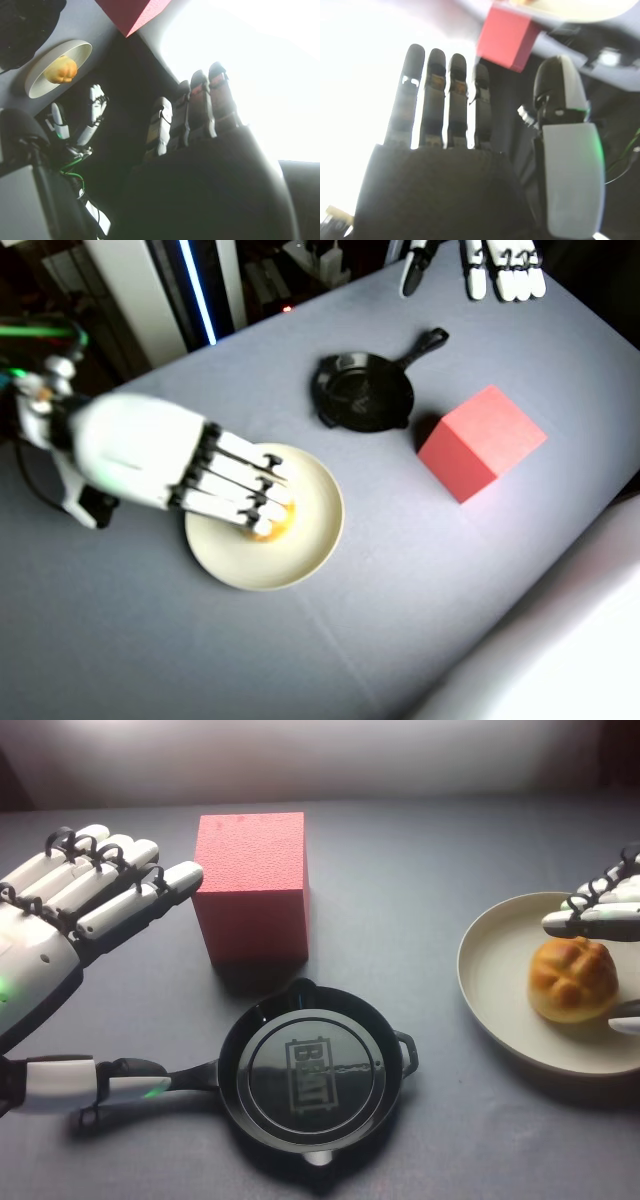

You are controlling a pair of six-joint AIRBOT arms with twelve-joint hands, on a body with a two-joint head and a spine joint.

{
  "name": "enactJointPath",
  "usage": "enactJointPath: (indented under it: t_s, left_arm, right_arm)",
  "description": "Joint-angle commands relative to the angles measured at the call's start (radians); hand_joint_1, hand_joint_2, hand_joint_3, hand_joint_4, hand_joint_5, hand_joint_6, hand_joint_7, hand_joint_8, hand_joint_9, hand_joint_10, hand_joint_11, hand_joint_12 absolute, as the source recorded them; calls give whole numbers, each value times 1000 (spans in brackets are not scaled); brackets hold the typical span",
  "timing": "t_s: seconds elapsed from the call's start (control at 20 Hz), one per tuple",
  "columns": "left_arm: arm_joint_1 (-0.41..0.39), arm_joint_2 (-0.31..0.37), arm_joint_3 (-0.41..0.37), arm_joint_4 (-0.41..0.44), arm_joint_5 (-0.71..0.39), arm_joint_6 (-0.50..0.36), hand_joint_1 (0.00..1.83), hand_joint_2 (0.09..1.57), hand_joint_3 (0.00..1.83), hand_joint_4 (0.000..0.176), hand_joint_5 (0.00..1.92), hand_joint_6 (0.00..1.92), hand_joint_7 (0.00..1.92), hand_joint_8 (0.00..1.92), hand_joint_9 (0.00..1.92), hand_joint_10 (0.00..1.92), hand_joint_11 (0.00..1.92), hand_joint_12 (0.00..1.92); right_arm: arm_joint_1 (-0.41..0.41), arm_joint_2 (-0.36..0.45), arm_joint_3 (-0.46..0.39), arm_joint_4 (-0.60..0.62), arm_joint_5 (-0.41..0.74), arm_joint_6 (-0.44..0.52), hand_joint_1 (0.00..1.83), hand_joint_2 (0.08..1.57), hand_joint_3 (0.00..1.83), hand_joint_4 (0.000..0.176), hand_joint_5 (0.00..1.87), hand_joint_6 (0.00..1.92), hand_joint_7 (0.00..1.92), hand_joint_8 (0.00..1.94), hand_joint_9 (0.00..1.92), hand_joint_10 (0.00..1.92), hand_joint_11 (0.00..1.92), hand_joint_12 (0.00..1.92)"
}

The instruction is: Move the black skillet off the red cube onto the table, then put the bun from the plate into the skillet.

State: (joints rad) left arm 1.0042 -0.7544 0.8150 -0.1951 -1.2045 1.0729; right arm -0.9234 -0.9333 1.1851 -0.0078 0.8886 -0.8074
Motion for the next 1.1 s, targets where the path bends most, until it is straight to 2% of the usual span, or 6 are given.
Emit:
enactJointPath:
  t_s: [0.0, 0.7, 0.8, 0.95, 1.0, 1.05]
  left_arm:
    - [-1, 6, -2, 3, -121, 0, 727, 854, 0, 176, 0, 0, 0, 0, 0, 0, 0, 0]
    - [2, 2, -3, -1, -118, -1, 738, 906, 7, 162, 1, 0, 0, 0, 0, 0, 0, 0]
    - [2, 1, -3, -3, -117, -1, 710, 914, 10, 152, 1, 0, 0, 0, 0, 0, 0, 0]
    - [2, -1, -3, -6, -115, -1, 732, 931, 14, 144, 0, 0, 0, 0, 0, 0, 0, 0]
    - [3, -1, -3, -7, -115, -1, 748, 933, 14, 145, 1, 0, 0, 0, 0, 0, 0, 0]
    - [4, -1, -3, -8, -115, -1, 756, 938, 15, 137, 0, 0, 0, 0, 0, 0, 0, 0]
  right_arm:
    - [19, -2, 10, 8, 62, 3, 926, 1018, 0, 79, 448, 0, 468, 0, 448, 1, 149, 677]
    - [89, -77, 85, -3, -73, -8, 1196, 1009, 0, 0, 860, 14, 850, 9, 785, 29, 227, 1095]
    - [93, -80, 87, -3, -73, -8, 1222, 1104, 4, 13, 930, 1049, 1036, 811, 990, 74, 336, 1259]
    - [103, -85, 92, -3, -74, -10, 1230, 1105, 0, 0, 938, 1132, 1075, 781, 1138, 167, 602, 1271]
    - [108, -85, 93, -2, -74, -10, 1347, 1080, 9, 0, 943, 1138, 1107, 716, 1021, 832, 676, 1285]
    - [112, -85, 93, -2, -72, -10, 1262, 1089, 0, 0, 967, 1121, 1107, 712, 935, 859, 704, 1331]
